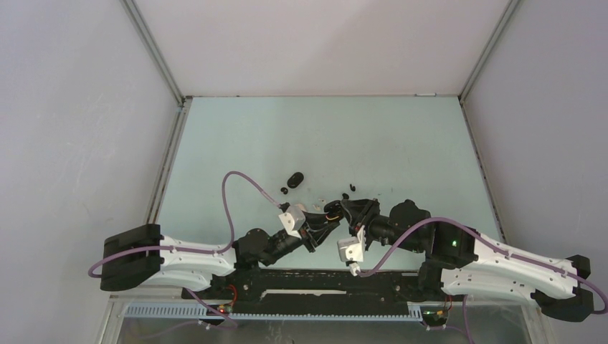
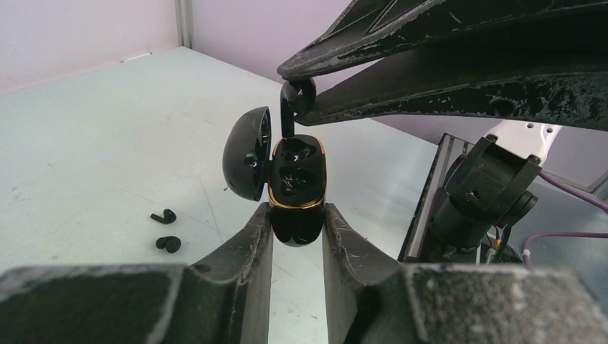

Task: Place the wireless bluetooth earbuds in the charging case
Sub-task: Place the earbud in the charging case.

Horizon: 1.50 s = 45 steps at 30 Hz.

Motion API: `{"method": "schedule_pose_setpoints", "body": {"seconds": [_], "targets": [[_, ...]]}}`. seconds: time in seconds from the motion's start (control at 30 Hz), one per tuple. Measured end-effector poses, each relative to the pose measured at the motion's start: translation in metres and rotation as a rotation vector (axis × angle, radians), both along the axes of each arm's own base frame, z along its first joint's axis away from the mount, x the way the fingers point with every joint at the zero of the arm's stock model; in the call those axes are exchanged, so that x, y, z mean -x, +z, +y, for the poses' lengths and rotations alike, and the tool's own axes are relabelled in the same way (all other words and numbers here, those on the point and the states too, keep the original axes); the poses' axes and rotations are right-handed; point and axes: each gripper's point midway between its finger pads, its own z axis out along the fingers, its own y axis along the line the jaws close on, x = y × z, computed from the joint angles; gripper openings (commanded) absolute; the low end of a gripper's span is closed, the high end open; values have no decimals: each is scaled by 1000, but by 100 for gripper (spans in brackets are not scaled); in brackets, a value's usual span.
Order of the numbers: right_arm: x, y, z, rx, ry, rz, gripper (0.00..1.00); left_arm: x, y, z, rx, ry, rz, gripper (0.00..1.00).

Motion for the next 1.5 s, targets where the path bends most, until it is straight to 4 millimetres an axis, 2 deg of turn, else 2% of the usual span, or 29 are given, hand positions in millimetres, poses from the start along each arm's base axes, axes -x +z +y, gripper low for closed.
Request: {"method": "schedule_pose_setpoints", "body": {"seconds": [0.63,1.5], "targets": [[2,-6,3,26,13,-1,0,4,-5,1,-6,-14,6,0],[5,-7,4,30,23,5,0,1,0,2,25,6,3,0]]}}
